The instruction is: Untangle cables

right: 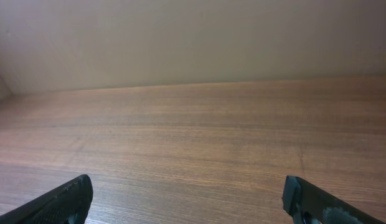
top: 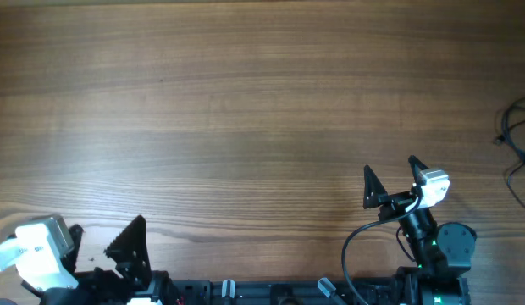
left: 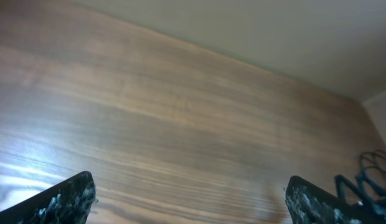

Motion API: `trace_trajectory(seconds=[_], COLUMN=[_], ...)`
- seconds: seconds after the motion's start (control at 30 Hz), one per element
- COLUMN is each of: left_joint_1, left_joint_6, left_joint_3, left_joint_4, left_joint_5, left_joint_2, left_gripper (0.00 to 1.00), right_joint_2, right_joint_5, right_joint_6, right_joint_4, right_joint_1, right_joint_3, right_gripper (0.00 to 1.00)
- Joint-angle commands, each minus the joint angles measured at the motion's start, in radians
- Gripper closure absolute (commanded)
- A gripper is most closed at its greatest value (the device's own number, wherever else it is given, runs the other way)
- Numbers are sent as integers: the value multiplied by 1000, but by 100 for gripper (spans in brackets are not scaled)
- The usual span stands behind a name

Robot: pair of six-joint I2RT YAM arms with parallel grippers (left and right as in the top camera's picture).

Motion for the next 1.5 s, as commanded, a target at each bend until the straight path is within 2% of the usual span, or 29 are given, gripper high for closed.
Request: trace_trajectory(seconds=[0.0, 0.07, 0.17, 0.33, 0.47, 0.57, 0.67, 0.73, 0.8, 1.0, 1.23, 1.3, 1.47], left_joint_1=[-5, -6, 14, 52, 56, 56, 56, 56, 56, 56, 56, 56, 56], left_joint_6=[69, 69, 68, 47, -41, -42, -41, -42, -42, -173, -193, -227, -205], left_joint_3=[-47, -90, -231, -575, -799, -979, -1096, -1197, -1262, -1398, -1524, -1559, -1567], left_joint_4=[72, 144, 385, 723, 893, 1064, 1171, 1313, 1390, 1501, 1508, 1511, 1461], left_joint_5=[-9, 34, 154, 292, 291, 291, 285, 261, 238, 54, -6, -60, -151], left_joint_2=[-6, -6, -69, -312, -436, -506, -543, -565, -578, -584, -584, -584, -584], left_gripper=[0, 0, 0, 0, 0, 0, 0, 0, 0, 0, 0, 0, 0], right_joint_2=[-16, -16, -16, -16, -16, -16, -16, -16, -16, -16, -16, -16, -16], right_joint_5=[10, 10, 10, 10, 10, 10, 10, 10, 10, 10, 10, 10, 10], right_joint_6=[-19, -19, -19, -19, -19, -19, -19, -19, -19, -19, -19, -19, -19], right_joint_4=[1, 1, 1, 1, 1, 1, 1, 1, 1, 1, 1, 1, 1], right_joint_1=[4, 4, 4, 4, 4, 4, 4, 4, 4, 4, 4, 4, 4], right_joint_3=[1, 1, 1, 1, 1, 1, 1, 1, 1, 1, 1, 1, 1], right_gripper=[0, 0, 0, 0, 0, 0, 0, 0, 0, 0, 0, 0, 0])
